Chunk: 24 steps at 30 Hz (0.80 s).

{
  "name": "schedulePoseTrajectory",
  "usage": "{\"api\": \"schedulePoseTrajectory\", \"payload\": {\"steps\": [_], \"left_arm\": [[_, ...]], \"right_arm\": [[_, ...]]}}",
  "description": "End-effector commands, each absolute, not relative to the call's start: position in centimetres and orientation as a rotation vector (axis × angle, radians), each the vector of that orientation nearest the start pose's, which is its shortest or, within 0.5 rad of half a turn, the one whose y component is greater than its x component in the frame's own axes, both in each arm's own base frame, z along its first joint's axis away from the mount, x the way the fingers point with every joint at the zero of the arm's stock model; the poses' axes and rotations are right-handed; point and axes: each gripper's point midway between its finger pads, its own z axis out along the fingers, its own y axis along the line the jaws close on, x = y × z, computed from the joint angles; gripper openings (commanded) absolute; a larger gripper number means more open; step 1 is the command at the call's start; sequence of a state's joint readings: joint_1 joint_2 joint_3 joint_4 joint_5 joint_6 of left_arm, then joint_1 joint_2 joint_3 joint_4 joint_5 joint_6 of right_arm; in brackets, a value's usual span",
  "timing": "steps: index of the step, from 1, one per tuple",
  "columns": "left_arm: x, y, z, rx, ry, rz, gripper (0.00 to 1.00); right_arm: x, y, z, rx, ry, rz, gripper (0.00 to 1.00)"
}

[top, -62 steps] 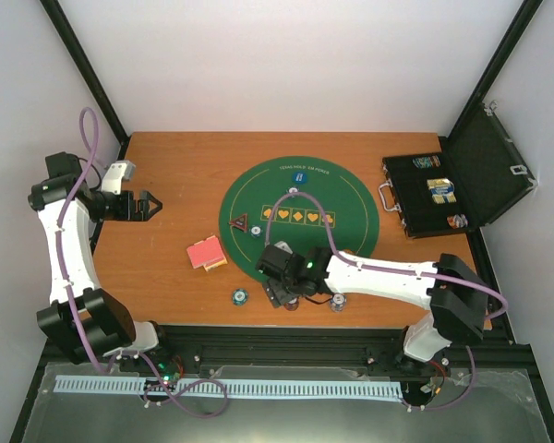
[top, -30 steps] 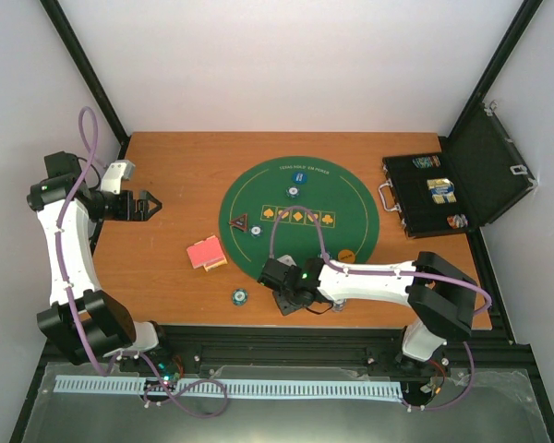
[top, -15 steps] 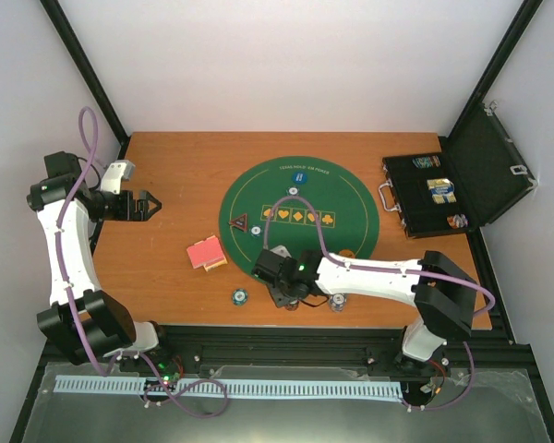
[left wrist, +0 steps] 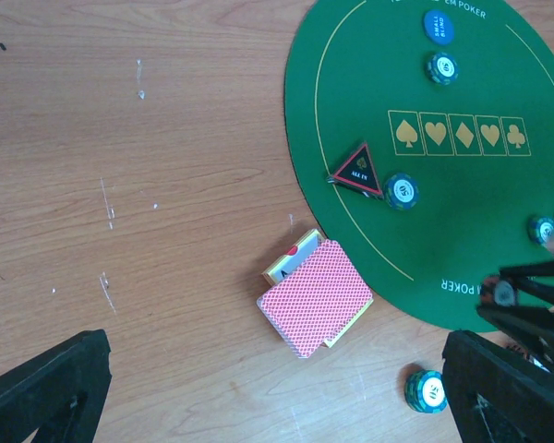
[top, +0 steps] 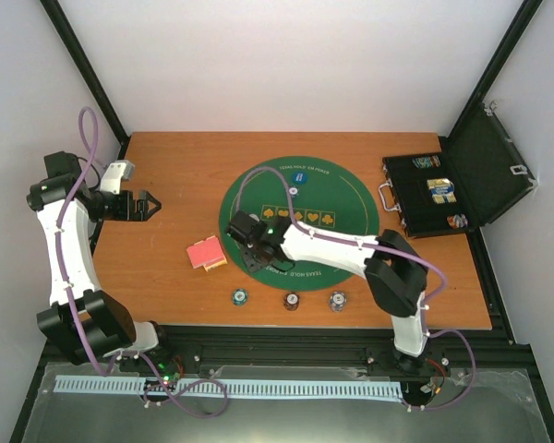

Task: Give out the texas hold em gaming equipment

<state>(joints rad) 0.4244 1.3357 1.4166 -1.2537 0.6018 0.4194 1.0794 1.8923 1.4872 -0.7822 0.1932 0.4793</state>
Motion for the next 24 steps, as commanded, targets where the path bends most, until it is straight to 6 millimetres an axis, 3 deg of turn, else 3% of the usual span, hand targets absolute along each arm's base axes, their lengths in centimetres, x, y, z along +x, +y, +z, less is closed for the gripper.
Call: {"api": "schedulePoseTrajectory", "payload": {"steps": [1, 5, 13, 24], "left_arm": [[29.9, 2.8, 26.8, 0.167, 2.459, -0.470, 1.00], [30.0, 2.9, 26.8, 0.171, 2.461, -0.457, 1.00], [30.2, 2.8, 26.4, 0.167, 2.464, -0.478, 1.00], [30.0, 2.8, 26.6, 0.175, 2.458, -0.472, 1.00]], "right_arm": [[27.6, 37.8, 9.3, -0.763, 2.621, 0.186, 0.25], [29.3, 38.4, 7.9, -0.772, 2.651, 0.195, 0.25], [30.0, 40.5, 4.5, -0.797, 2.703, 0.205, 0.25], [31.5, 42.4, 2.9, -0.756, 2.710, 0.213, 0.25]]}}
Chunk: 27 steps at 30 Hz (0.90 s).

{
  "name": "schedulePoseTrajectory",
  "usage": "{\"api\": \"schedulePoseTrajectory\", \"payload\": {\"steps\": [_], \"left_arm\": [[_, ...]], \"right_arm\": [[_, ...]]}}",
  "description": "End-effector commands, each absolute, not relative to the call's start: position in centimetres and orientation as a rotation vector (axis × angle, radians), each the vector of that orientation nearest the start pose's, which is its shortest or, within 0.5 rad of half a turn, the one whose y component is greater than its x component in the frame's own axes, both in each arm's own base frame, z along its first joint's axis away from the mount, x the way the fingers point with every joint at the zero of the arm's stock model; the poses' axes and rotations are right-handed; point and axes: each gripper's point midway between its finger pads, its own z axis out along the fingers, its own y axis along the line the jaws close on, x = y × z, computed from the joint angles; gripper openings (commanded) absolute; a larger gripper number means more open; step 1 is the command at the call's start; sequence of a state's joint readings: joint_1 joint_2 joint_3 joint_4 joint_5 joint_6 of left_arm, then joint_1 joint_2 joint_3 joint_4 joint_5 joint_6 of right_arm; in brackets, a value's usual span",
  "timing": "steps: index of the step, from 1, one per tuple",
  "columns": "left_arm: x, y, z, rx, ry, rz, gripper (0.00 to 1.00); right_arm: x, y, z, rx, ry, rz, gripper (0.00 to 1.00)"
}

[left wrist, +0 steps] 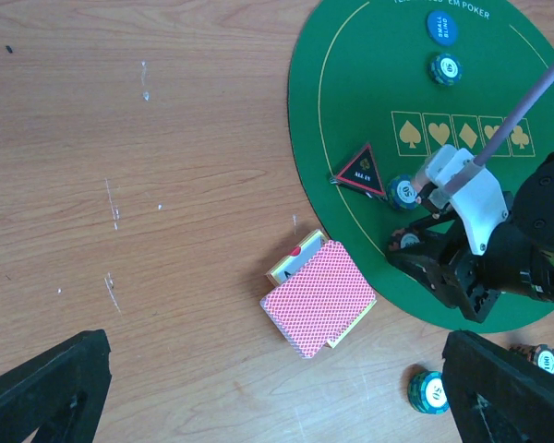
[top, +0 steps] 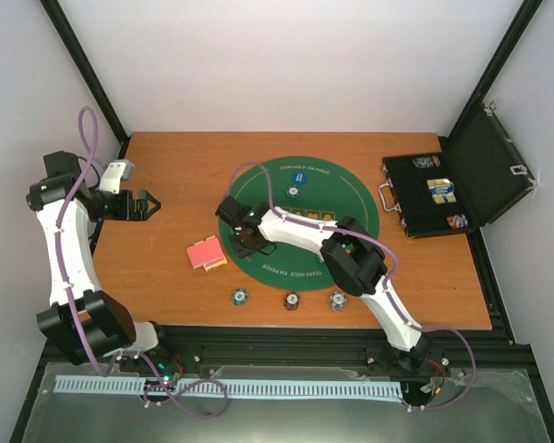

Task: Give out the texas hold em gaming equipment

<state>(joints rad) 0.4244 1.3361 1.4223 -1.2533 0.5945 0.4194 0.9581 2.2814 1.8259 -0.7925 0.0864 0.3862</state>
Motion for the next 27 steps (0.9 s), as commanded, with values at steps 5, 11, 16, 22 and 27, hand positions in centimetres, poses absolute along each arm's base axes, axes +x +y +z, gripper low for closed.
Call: {"api": "schedulePoseTrajectory", "payload": {"steps": [5, 11, 16, 22, 27], "left_arm": [[29.9, 2.8, 26.6, 0.181, 2.459, -0.470, 1.00], [29.9, 2.7, 26.5, 0.186, 2.461, -0.469, 1.00], [29.9, 2.7, 26.3, 0.189, 2.464, -0.471, 1.00], [29.9, 2.7, 26.5, 0.189, 2.463, -0.470, 1.00], [29.8, 2.6, 26.5, 0.194, 2.461, -0.480, 1.00]], "right_arm": [[32.0, 42.4, 2.3, -0.735, 2.715, 0.197, 0.25], [32.3, 42.2, 1.9, -0.715, 2.719, 0.180, 0.25], [32.5, 42.2, 2.0, -0.710, 2.714, 0.183, 0.30], [32.3, 42.5, 4.1, -0.720, 2.698, 0.218, 0.49], [32.0, 42.4, 7.1, -0.711, 2.664, 0.244, 0.51]]}}
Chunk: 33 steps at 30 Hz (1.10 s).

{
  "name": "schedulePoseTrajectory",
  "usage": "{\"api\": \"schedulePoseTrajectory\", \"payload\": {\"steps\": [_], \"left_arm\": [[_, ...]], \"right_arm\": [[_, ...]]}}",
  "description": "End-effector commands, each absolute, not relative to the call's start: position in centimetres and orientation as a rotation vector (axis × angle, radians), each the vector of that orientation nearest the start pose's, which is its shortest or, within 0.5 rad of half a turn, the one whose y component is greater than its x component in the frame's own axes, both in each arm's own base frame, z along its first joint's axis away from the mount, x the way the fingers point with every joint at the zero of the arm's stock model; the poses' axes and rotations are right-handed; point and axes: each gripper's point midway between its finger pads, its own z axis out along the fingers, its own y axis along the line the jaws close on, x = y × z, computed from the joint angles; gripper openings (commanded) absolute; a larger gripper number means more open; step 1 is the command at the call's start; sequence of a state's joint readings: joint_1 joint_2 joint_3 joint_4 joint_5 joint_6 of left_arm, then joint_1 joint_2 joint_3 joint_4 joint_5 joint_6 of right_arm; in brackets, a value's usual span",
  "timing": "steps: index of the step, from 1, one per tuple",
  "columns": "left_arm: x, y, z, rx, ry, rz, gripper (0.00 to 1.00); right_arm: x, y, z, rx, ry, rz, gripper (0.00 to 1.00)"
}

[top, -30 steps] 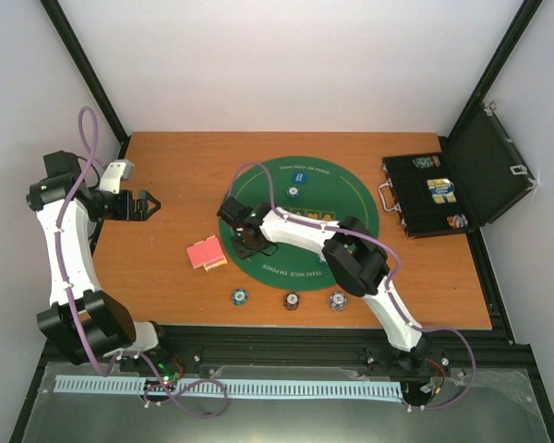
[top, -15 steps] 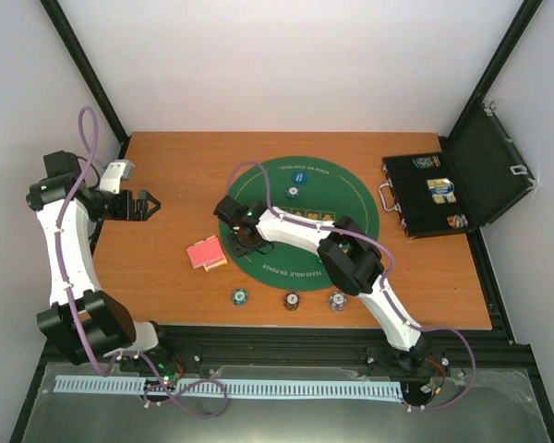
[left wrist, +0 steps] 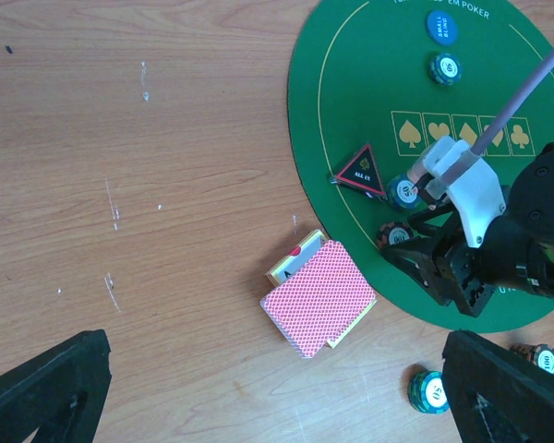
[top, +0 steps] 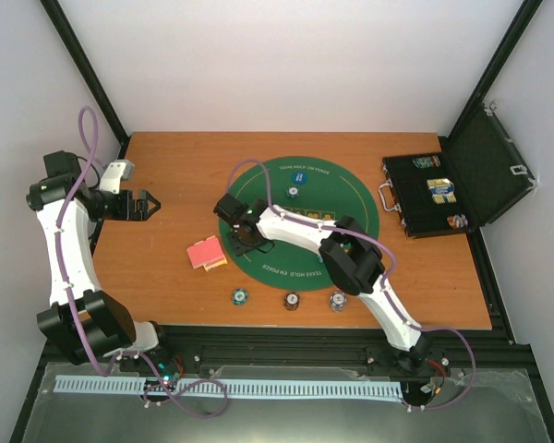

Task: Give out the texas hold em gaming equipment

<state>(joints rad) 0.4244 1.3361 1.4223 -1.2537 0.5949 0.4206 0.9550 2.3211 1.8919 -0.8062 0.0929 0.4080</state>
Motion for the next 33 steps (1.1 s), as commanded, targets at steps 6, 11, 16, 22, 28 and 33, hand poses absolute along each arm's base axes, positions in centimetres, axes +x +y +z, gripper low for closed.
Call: {"api": "schedulePoseTrajectory", "payload": {"steps": [6, 11, 16, 22, 28, 33], "left_arm": [[29.7, 2.5, 26.6, 0.198, 2.461, -0.482, 1.00], [29.6, 2.4, 26.8, 0.200, 2.458, -0.485, 1.00], [29.6, 2.3, 26.7, 0.198, 2.459, -0.497, 1.00], [29.6, 2.2, 26.8, 0.192, 2.452, -0.513, 1.00], [29.6, 2.3, 26.7, 0.190, 2.458, -0.507, 1.00], [29.7, 2.3, 26.9, 0.191, 2.455, -0.497, 1.00]], "right_arm": [[30.1, 40.2, 10.2, -0.685, 2.634, 0.218, 0.55], [26.4, 36.2, 11.2, -0.633, 2.640, 0.239, 0.61], [20.8, 32.7, 9.6, -0.641, 2.693, 0.215, 0.71], [16.9, 30.1, 7.2, -0.620, 2.753, 0.182, 0.79], [16.0, 29.4, 6.3, -0.608, 2.771, 0.197, 0.79], [15.4, 30.0, 5.8, -0.639, 2.779, 0.227, 0.77]]}}
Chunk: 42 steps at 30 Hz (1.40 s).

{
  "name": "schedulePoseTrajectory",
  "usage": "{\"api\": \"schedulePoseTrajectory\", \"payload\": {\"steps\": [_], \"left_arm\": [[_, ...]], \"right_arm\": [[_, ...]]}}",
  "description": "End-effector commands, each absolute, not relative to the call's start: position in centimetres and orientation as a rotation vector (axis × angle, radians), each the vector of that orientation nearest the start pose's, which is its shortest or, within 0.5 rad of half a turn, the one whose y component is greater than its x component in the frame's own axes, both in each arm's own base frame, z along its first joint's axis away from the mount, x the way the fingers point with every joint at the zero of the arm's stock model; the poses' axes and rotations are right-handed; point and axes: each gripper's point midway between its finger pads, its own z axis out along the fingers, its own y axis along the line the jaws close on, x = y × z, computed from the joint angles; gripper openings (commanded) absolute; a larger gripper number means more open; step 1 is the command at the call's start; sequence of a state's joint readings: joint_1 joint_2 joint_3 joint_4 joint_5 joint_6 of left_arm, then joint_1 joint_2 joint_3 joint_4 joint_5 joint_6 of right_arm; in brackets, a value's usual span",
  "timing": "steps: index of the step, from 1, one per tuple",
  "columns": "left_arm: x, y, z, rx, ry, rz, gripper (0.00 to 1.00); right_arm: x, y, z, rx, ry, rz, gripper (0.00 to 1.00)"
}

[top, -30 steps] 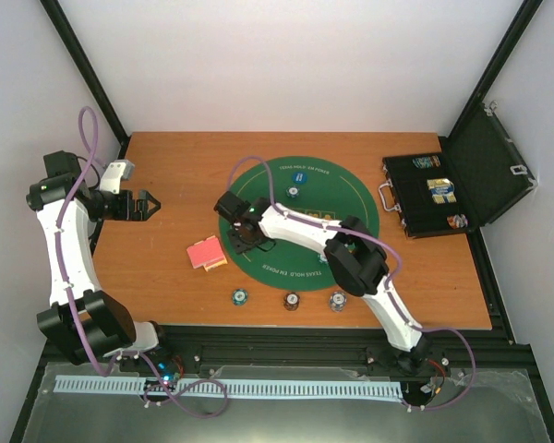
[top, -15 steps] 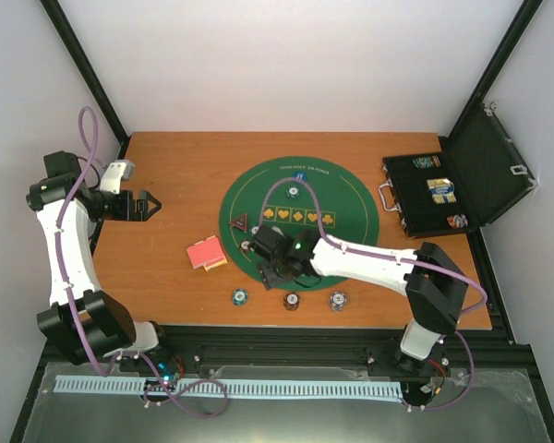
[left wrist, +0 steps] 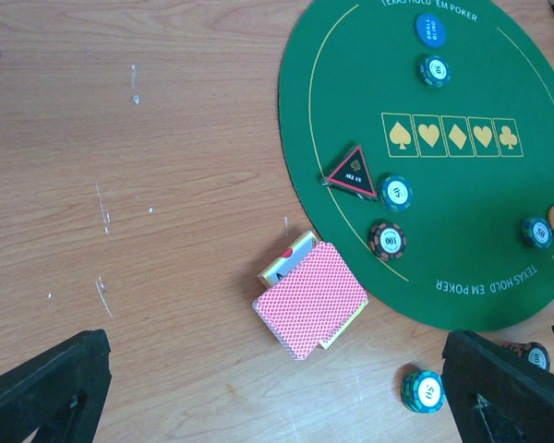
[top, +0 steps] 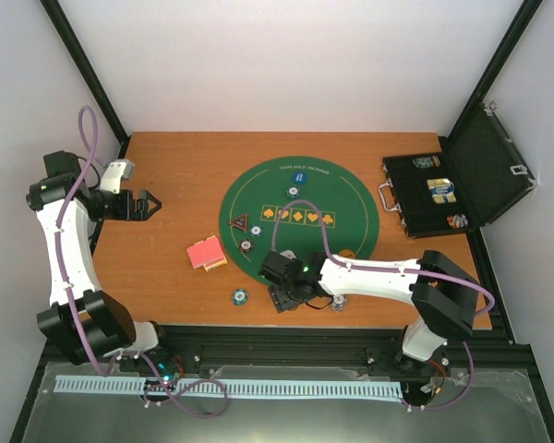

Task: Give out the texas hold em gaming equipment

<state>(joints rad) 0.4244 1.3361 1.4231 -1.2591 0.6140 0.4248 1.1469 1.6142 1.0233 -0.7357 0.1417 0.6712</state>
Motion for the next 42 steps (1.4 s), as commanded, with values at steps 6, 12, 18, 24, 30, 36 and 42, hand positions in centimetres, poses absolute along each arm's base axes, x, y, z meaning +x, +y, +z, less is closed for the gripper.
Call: {"api": "schedulePoseTrajectory", "payload": {"steps": [6, 12, 18, 24, 30, 36, 42], "left_arm": [[29.8, 2.4, 27.0, 0.183, 2.456, -0.501, 1.00], [29.9, 2.4, 27.1, 0.186, 2.454, -0.500, 1.00], [29.7, 2.4, 27.0, 0.188, 2.456, -0.495, 1.00], [29.7, 2.4, 27.0, 0.192, 2.454, -0.494, 1.00], [29.6, 2.5, 26.6, 0.192, 2.468, -0.485, 1.00], [29.6, 2.3, 26.9, 0.193, 2.455, -0.495, 1.00], [29.6, 2.2, 26.8, 0.197, 2.456, -0.503, 1.00]], "right_arm": [[14.8, 30.0, 4.8, -0.649, 2.793, 0.208, 0.71], [14.8, 29.5, 4.1, -0.643, 2.800, 0.177, 0.69], [14.8, 29.3, 3.4, -0.648, 2.808, 0.157, 0.67], [14.6, 29.1, 2.8, -0.646, 2.817, 0.156, 0.61], [14.7, 29.3, 2.9, -0.645, 2.812, 0.165, 0.51], [15.0, 29.4, 3.6, -0.657, 2.798, 0.153, 0.43], [15.3, 29.5, 4.7, -0.666, 2.780, 0.150, 0.35]]}}
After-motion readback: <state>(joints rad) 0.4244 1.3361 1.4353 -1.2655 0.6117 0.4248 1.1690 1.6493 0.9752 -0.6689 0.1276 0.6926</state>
